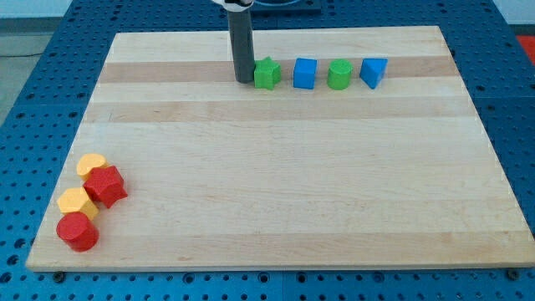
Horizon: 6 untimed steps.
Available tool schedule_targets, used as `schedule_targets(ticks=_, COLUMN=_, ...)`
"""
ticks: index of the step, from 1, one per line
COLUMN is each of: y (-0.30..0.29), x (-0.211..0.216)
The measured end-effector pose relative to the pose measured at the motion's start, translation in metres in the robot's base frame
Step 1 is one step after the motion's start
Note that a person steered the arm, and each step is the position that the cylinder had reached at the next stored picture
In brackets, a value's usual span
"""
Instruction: Point your arm to the bottom left corner
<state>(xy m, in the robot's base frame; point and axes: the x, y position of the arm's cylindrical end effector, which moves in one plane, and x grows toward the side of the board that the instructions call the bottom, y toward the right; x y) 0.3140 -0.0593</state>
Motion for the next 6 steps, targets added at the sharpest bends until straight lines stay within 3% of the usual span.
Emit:
schedule_targets(ticks=1, y=-0.041, x=0.004)
schedule_targets(ticks=3, y=-0.217, x=0.073)
schedule_targets(ticks=4, y=-0.245, x=0.091)
schedule_targets(ticks=5, y=-0.246, x=0.159)
schedule_targets(ticks=6, y=-0.246, x=0.178)
